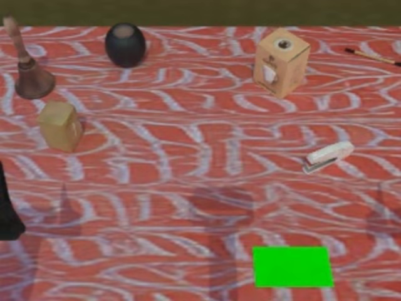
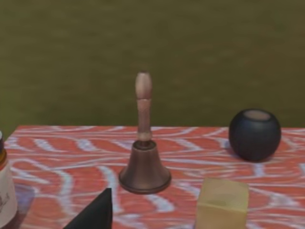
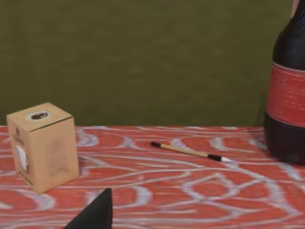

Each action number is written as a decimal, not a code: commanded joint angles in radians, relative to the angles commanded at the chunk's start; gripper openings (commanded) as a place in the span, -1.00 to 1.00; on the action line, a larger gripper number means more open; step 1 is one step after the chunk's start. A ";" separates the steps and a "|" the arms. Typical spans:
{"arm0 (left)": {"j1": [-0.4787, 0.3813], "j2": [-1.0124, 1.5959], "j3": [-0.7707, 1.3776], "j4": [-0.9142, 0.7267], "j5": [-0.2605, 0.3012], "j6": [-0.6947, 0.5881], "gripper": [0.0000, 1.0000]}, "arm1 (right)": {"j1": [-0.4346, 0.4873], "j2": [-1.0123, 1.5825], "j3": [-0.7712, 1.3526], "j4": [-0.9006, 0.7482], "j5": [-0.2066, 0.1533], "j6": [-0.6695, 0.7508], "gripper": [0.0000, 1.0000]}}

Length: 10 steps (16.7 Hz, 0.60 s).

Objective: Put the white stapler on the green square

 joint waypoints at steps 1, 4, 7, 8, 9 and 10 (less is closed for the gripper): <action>0.000 0.000 0.000 0.000 0.000 0.000 1.00 | 0.000 0.000 0.000 0.000 0.000 0.000 1.00; 0.000 0.000 0.000 0.000 0.000 0.000 1.00 | 0.009 0.031 0.030 -0.024 -0.002 -0.029 1.00; 0.000 0.000 0.000 0.000 0.000 0.000 1.00 | 0.038 0.156 0.153 -0.116 -0.004 -0.147 1.00; 0.000 0.000 0.000 0.000 0.000 0.000 1.00 | 0.050 0.219 0.215 -0.158 -0.004 -0.203 1.00; 0.000 0.000 0.000 0.000 0.000 0.000 1.00 | 0.063 0.292 0.286 -0.206 -0.004 -0.266 1.00; 0.000 0.000 0.000 0.000 0.000 0.000 1.00 | 0.078 0.375 0.364 -0.259 -0.003 -0.334 1.00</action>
